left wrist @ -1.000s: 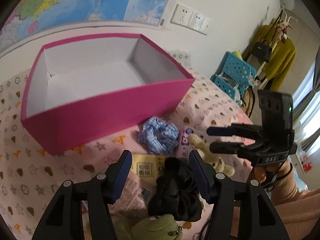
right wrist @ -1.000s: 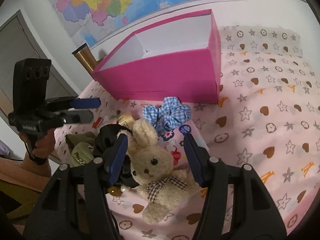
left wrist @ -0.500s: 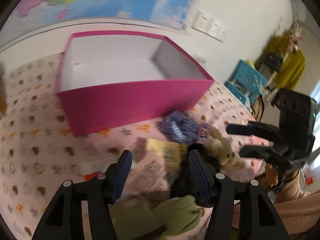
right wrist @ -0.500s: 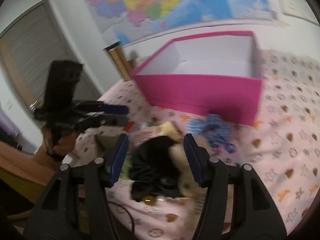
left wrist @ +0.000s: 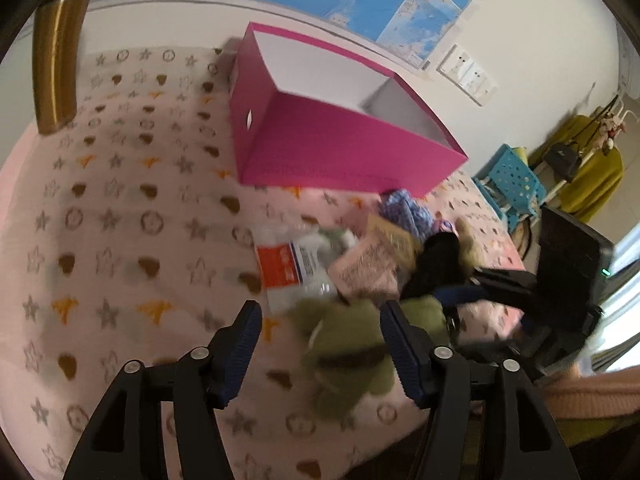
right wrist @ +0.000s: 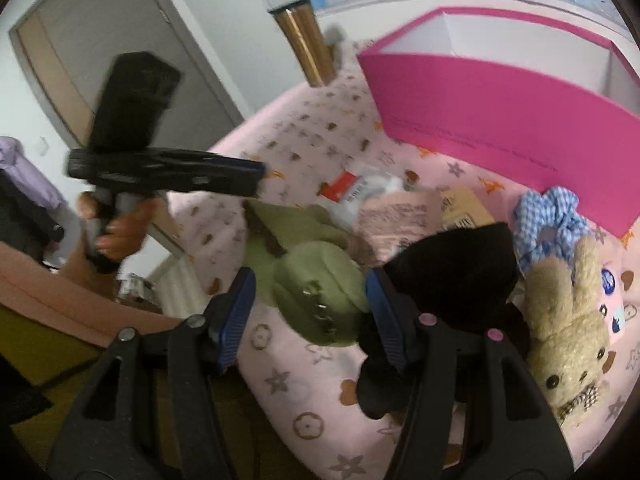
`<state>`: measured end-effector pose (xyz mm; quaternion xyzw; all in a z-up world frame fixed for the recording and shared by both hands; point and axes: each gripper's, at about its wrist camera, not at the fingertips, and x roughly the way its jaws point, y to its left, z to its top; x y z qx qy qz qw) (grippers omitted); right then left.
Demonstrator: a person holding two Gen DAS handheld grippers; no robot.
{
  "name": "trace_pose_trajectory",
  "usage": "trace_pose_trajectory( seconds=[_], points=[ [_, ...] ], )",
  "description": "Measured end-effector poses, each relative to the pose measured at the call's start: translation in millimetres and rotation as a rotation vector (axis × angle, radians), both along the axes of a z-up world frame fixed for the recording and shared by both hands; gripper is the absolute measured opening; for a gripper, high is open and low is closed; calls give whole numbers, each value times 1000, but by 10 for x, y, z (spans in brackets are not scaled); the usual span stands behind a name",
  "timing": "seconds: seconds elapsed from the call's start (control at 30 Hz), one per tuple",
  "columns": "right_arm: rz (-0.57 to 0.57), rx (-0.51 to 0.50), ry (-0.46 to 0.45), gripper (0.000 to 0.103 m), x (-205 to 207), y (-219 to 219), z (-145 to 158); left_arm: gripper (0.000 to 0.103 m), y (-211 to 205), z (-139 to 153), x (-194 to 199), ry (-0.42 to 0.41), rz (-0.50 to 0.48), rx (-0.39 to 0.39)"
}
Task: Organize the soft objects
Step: 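Grasp the green plush toy with the right gripper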
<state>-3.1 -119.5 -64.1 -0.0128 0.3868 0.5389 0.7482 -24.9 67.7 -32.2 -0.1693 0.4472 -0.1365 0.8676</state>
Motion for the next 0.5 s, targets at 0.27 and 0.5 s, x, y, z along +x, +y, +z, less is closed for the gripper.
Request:
trace_pose_trajectory(
  seconds=[0.27,0.5],
  points=[
    [-15,-7,-11,55,18,104,-98,60,-172,-286,-95,64,-86,-62],
    [-6,17,-70,53,-85,56,98,59,-292,-184,-116,21,-115,-57]
  ],
)
